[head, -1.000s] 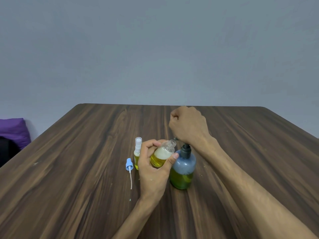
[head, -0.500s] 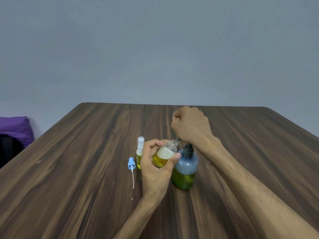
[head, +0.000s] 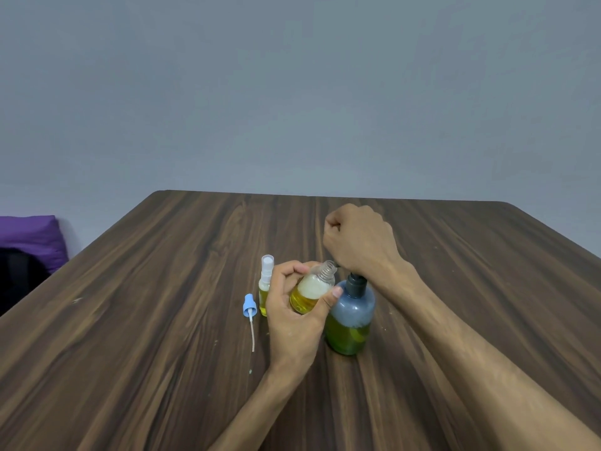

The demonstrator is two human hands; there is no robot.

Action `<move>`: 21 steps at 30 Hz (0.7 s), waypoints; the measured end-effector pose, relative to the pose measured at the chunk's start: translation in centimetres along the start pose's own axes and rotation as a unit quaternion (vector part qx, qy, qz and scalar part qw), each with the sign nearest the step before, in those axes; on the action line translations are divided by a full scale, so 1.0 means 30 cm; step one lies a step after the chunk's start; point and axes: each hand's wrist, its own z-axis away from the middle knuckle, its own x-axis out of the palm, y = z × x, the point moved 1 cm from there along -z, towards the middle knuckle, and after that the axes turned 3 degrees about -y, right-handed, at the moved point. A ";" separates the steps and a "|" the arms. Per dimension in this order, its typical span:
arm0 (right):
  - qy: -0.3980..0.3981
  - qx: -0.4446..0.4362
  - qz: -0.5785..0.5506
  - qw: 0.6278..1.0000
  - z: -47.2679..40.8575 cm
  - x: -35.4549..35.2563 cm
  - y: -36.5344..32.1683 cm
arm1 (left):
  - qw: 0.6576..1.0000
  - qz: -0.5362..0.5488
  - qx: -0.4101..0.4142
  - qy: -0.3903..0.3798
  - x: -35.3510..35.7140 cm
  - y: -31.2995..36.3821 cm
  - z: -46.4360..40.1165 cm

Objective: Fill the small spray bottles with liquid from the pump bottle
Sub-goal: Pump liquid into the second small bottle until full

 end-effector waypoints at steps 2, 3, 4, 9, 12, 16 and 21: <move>0.028 -0.006 0.004 1.000 -0.009 -0.016 -0.007 | 1.000 -0.001 0.001 -0.002 -0.003 0.000 -0.001; 0.035 -0.008 0.007 0.999 -0.010 -0.017 -0.007 | 1.000 -0.003 0.002 -0.004 -0.004 -0.003 -0.001; 0.028 -0.006 0.009 1.000 -0.007 -0.013 -0.006 | 1.000 -0.005 0.003 -0.005 -0.004 -0.006 -0.002; 0.018 0.001 0.016 1.000 -0.005 -0.015 -0.010 | 1.000 -0.004 0.004 -0.001 -0.004 -0.005 -0.001; 0.040 -0.004 0.017 0.999 -0.008 -0.016 -0.013 | 1.000 0.001 0.007 -0.003 -0.003 -0.002 -0.002; 0.015 -0.004 0.025 1.000 0.005 -0.010 -0.014 | 1.000 -0.002 0.003 0.000 -0.001 0.000 -0.002; 0.027 -0.016 0.023 0.999 0.002 -0.009 -0.014 | 1.000 -0.005 0.004 -0.002 -0.002 0.002 -0.001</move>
